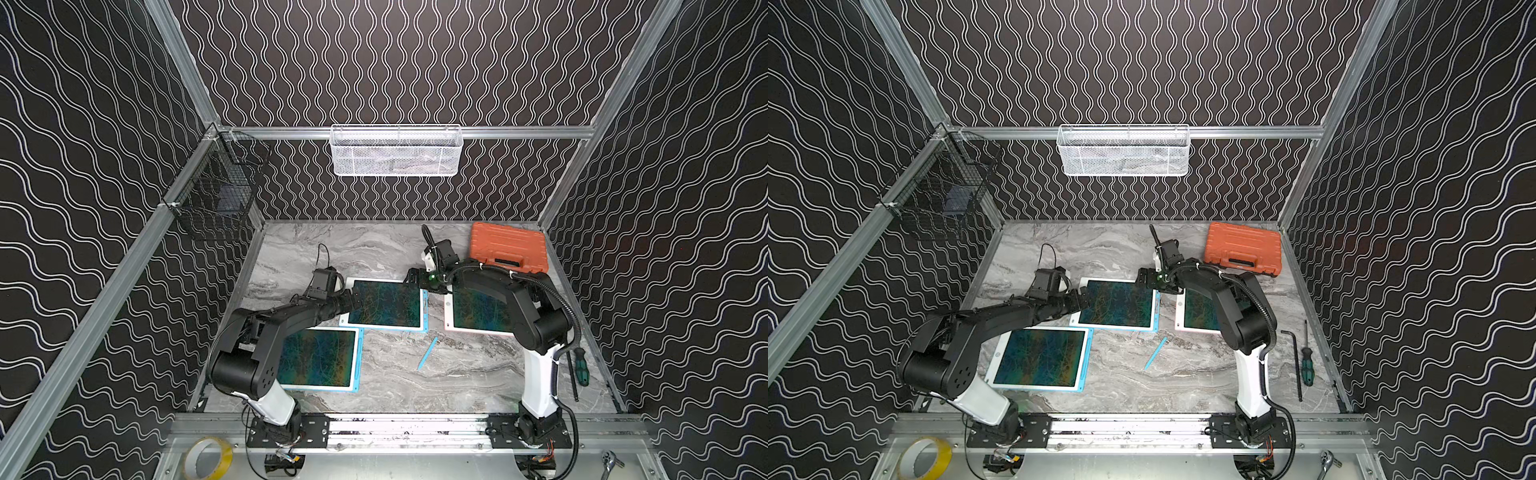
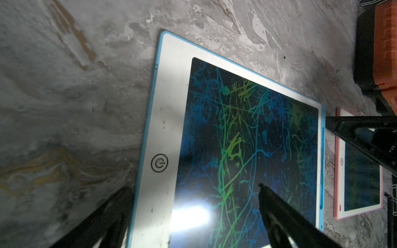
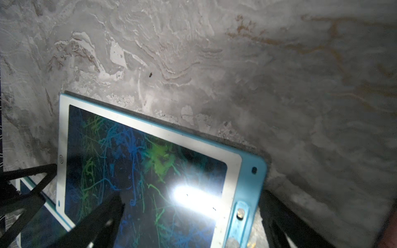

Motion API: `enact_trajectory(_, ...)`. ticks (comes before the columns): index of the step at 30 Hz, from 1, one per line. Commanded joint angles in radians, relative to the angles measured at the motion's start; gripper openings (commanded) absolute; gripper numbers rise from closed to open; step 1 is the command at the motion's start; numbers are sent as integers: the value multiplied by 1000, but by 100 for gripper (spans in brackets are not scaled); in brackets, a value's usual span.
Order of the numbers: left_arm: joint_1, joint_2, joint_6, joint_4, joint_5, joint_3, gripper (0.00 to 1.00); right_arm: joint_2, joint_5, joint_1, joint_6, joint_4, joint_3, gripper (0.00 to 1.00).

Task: Place the stylus back onto the writing tablet
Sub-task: Move the writing tablet to the center of the board.

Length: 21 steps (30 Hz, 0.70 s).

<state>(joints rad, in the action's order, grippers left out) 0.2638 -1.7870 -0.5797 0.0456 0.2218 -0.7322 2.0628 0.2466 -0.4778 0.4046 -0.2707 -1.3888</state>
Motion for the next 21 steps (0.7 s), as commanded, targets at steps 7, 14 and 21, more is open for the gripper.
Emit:
enact_trajectory(7,5,12,-53,-348,-28,-23,99,-9,12,-7,14,-142,-4,100)
enact_trajectory(14,1,39,4,-468,-113,-130,99,-60,1,35,32,-166,-50,100)
enact_trajectory(21,25,89,72,-561,-197,-202,99,-129,-42,71,-8,-243,-140,100)
